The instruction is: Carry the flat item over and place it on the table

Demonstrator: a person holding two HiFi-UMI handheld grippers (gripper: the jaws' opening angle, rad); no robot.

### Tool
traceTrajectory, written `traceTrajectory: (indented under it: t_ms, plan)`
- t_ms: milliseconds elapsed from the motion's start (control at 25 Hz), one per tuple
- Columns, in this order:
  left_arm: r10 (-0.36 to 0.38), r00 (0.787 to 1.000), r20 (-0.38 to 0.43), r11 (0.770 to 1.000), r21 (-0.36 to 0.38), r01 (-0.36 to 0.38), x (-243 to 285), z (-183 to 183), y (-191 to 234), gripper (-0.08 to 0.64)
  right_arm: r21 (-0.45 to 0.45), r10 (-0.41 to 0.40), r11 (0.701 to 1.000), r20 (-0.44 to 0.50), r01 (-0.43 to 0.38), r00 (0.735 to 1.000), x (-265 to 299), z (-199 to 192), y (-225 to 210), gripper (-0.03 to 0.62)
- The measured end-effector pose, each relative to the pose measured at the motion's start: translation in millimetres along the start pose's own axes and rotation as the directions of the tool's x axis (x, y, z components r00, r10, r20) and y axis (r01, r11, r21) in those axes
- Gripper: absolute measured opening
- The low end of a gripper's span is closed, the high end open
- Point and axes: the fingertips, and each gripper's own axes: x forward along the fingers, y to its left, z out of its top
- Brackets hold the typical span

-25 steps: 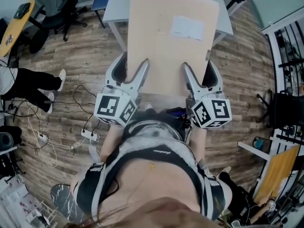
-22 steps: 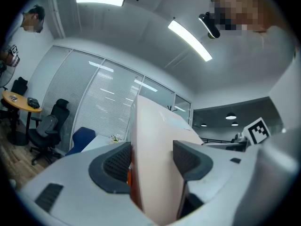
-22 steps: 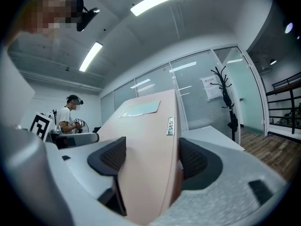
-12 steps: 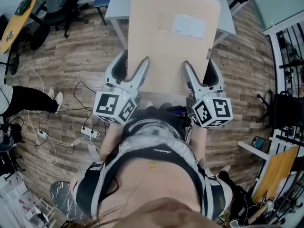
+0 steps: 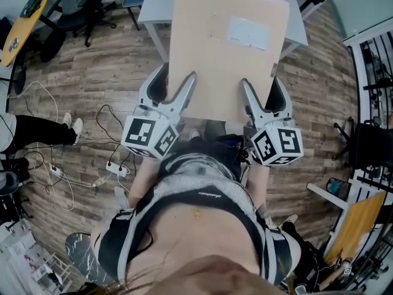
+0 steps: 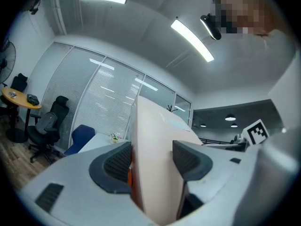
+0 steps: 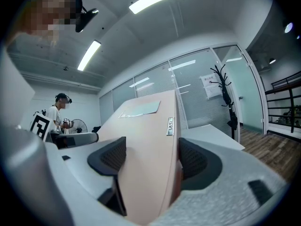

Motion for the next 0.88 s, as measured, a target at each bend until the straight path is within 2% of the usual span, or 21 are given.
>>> traceTrajectory:
  t_ms: [480,880]
  plan:
    - [0.032,0.999,-0.026,0.999,0.000,-0.032,61,3,38,0.270,0.029,0.025,0.999,-0.018,-0.024,1.000,72,3,-28,0.350]
    - [0.050,0.998,-0.027,0.999,-0.009,-0.050,150,8,69,0.264,0.029,0.033,0.999,-0.025,-0.032,0.999,153,20,-77,0.347]
